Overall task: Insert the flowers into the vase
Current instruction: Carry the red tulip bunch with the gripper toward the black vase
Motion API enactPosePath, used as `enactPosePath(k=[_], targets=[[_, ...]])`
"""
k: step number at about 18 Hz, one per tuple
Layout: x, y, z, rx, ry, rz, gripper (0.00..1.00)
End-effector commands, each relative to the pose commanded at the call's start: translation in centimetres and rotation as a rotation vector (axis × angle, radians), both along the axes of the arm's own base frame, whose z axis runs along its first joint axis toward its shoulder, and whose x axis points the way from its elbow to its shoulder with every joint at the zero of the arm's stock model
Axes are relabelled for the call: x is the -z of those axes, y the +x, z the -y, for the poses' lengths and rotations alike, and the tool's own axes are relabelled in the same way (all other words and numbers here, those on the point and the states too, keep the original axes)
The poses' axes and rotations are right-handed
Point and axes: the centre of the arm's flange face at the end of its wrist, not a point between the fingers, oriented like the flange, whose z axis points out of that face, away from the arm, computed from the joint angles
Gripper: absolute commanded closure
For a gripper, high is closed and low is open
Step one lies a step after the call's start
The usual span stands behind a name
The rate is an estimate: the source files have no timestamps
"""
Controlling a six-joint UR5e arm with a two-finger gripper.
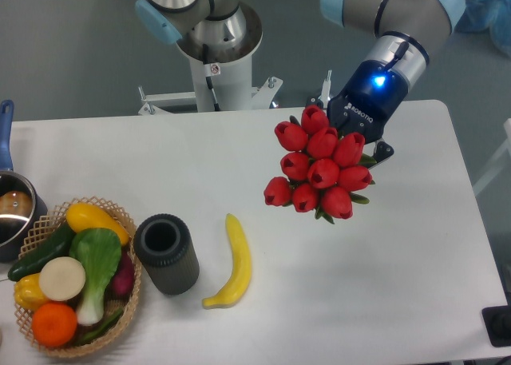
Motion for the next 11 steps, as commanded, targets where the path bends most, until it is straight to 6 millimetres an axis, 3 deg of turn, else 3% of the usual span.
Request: enactPosePath(k=[11], targets=[[-0.13,0.76,-0.65,0.016,0.002,-0.006,0.62]])
